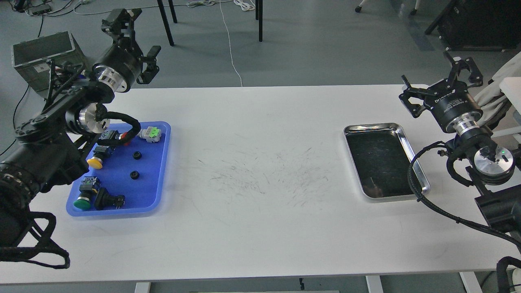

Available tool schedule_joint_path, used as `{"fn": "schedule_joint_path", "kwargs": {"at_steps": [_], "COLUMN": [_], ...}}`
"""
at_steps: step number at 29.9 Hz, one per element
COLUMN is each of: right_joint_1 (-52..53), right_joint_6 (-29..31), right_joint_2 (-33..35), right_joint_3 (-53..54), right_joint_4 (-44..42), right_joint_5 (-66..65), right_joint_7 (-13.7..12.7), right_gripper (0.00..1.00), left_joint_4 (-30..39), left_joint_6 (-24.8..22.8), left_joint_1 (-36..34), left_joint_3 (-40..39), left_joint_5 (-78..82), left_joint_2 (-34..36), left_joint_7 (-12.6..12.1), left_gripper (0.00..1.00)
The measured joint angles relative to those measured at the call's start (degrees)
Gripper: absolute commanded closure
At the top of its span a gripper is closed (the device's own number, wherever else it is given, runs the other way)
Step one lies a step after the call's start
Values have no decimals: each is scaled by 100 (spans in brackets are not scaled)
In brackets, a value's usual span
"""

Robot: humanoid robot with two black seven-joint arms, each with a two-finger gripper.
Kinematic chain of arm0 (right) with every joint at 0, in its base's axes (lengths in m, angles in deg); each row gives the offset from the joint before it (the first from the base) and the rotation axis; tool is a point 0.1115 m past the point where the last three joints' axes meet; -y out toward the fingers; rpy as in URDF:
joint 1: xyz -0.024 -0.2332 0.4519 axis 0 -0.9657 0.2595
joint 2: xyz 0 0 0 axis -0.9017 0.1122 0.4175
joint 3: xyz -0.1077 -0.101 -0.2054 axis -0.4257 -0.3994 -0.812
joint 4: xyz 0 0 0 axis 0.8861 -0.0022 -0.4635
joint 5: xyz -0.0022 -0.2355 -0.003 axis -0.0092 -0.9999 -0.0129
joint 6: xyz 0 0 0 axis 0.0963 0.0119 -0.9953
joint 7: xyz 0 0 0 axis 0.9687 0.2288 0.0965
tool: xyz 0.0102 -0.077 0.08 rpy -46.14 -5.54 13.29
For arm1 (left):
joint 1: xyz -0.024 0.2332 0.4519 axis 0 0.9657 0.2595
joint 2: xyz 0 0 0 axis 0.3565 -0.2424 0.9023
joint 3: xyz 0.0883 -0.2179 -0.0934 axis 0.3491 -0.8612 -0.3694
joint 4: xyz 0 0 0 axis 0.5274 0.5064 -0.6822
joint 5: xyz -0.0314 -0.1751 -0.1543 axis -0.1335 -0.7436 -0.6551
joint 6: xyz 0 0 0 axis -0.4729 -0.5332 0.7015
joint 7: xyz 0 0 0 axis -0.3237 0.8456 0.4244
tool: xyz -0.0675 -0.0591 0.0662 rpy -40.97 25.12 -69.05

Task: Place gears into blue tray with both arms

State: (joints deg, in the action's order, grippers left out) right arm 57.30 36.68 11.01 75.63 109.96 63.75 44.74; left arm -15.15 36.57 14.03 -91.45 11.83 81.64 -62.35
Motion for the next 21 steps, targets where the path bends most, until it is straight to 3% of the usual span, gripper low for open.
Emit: {"fn": "schedule_joint_path", "kwargs": {"at_steps": [3, 5, 10, 21], "right_joint_1": [64, 170, 300, 183], "right_joint_6": [-44, -172, -576, -571], "right_joint_2": [-27, -36, -51, -130], "right_joint_3": [-35, -175, -546, -538], "right_joint_4": [-10, -17, -28, 22], "right_joint_5": [-14, -18, -13, 23], "right_joint_7": [0, 0, 37, 78], "right_gripper": [1, 1, 1, 1], "left_joint_4": [-842, -1028, -1101, -1104], "left_joint_6": [-403, -462, -483, -486], "left_joint_1": [0, -1, -26, -75], "left_joint_3": [-51, -58, -100, -185], "left_joint_5": [-467, -736, -1050, -1313], "left_joint_2": [-366, -473, -511, -463], "left_joint_7": [16, 24, 26, -103], "left_gripper": [3, 3, 2, 2]}}
